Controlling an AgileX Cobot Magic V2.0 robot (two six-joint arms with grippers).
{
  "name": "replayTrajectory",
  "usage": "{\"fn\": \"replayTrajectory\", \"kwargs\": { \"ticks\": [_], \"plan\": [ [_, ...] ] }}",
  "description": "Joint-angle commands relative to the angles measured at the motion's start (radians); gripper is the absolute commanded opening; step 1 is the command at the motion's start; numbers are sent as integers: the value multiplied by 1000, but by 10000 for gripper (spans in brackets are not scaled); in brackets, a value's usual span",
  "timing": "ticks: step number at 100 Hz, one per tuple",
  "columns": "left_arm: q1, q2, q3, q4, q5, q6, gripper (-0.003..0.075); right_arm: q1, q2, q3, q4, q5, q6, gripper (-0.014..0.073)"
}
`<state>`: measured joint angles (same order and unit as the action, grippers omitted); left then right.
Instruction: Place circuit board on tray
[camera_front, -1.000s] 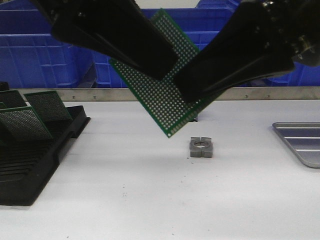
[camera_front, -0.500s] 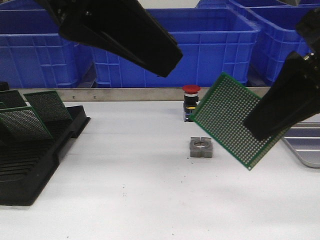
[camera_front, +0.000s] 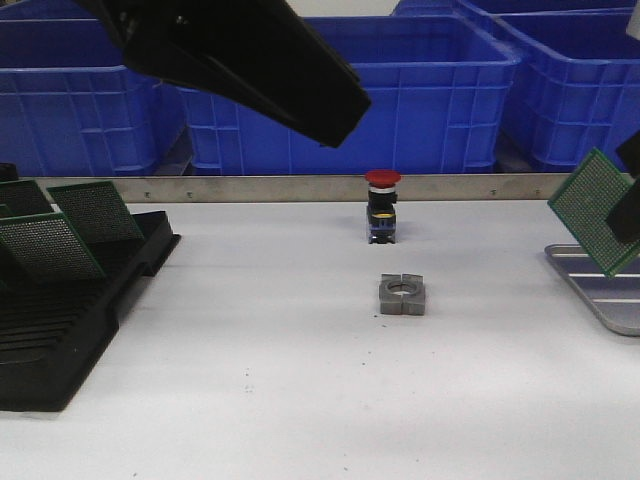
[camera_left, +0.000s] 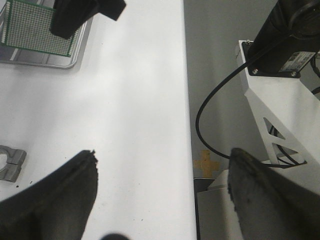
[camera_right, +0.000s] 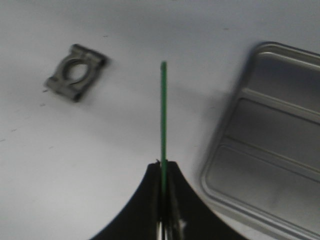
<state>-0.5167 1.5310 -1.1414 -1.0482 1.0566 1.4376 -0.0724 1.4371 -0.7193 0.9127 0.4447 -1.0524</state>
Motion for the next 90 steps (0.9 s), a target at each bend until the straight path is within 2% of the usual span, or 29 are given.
{"fn": "replayTrajectory", "kwargs": {
  "ticks": [1, 21, 45, 54, 68, 85, 90],
  "plan": [
    [-8, -39, -31, -75, 4, -10, 505, -10, 8, -29, 30, -105, 2, -67],
    [-8, -39, -31, -77, 4, -10, 505, -10, 85, -29, 31, -236, 2, -67],
    [-8, -39, -31, -77, 4, -10, 505, -10, 110, -29, 31, -244, 2, -61],
    [-8, -39, -31, -77, 4, -10, 505, -10, 110, -29, 31, -249, 2, -22],
    [-8, -39, -31, -77, 4, -10, 505, -10, 110, -29, 31, -277, 2, 117],
    [-8, -39, -31, -77, 4, -10, 505, -10, 110, -29, 31, -301, 2, 452],
    [-8, -39, -31, -77, 4, -10, 505, -10, 110, -29, 31, -306, 2, 524]
  ]
}}
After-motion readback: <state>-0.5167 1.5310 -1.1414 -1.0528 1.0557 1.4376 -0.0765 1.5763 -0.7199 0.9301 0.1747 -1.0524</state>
